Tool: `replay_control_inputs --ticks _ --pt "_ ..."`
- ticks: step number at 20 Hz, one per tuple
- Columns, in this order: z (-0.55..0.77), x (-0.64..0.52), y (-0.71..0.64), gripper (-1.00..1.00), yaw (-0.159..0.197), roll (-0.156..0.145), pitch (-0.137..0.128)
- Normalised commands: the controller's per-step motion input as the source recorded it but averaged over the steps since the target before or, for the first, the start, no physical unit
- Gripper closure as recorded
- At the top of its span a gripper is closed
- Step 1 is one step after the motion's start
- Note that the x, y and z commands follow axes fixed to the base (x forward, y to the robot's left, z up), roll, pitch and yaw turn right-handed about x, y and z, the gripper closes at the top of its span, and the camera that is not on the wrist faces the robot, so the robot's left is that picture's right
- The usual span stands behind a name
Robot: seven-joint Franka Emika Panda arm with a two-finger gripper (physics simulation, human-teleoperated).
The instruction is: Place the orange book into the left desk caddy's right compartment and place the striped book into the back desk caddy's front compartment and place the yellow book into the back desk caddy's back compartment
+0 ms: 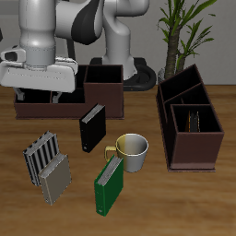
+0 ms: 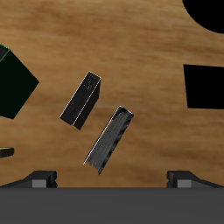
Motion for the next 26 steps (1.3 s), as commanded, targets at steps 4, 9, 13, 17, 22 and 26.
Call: replay_control_inputs --ticks 4,9,13,17,22,26 --pt "-0.2 0.14 -0.19 -1.0 -0.065 -0.036 -0.029" --pt "-0.32 0.16 0.0 -1.0 -0.023 0.007 0.01" --pt "-0.39 0.14 -0.01 -1.0 -0.083 0.003 -0.01" --pt "-0.41 0.11 -0.14 -1.0 -0.051 -0.053 0.0" --pt "-0.38 0.08 0.02 -1.0 -0.026 0.005 0.024" --pt "-0.41 0.12 0.15 -1.0 -0.022 0.019 0.027"
